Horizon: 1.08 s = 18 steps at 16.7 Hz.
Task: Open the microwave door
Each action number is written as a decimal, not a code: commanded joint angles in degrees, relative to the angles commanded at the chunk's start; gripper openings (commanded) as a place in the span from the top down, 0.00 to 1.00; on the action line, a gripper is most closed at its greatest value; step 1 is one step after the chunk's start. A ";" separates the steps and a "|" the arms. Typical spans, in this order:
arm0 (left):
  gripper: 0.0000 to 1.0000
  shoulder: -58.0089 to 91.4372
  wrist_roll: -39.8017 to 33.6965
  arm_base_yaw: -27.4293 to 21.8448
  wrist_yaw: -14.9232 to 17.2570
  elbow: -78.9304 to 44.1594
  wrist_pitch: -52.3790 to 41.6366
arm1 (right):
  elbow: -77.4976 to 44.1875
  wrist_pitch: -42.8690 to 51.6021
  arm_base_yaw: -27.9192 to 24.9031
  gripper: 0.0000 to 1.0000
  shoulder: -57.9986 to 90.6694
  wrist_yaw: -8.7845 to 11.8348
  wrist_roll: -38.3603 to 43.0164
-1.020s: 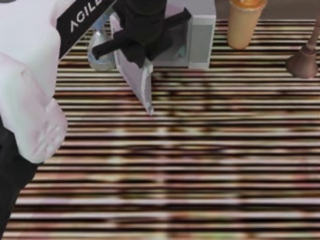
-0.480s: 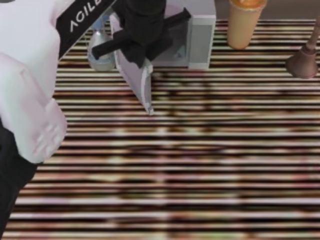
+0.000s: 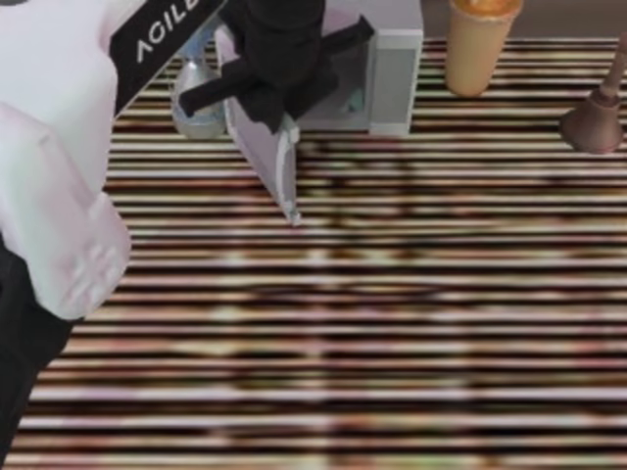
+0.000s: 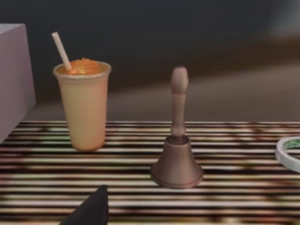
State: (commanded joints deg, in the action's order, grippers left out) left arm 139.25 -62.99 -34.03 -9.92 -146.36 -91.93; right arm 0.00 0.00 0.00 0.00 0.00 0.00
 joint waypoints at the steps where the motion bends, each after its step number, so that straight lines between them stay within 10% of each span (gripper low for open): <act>1: 1.00 0.00 0.00 0.00 0.00 0.00 0.00 | 0.00 0.00 0.00 0.00 0.00 0.00 0.00; 9: 1.00 0.30 0.38 0.38 0.87 -0.16 -0.96 | 0.00 0.00 0.00 0.00 0.00 0.00 0.00; 18: 1.00 1.56 4.60 4.46 9.06 -3.81 -6.62 | 0.00 0.00 0.00 0.00 0.00 0.00 0.00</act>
State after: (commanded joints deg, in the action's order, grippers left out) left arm 140.81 -58.39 -29.57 -0.86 -150.17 -98.55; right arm 0.00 0.00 0.00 0.00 0.00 0.00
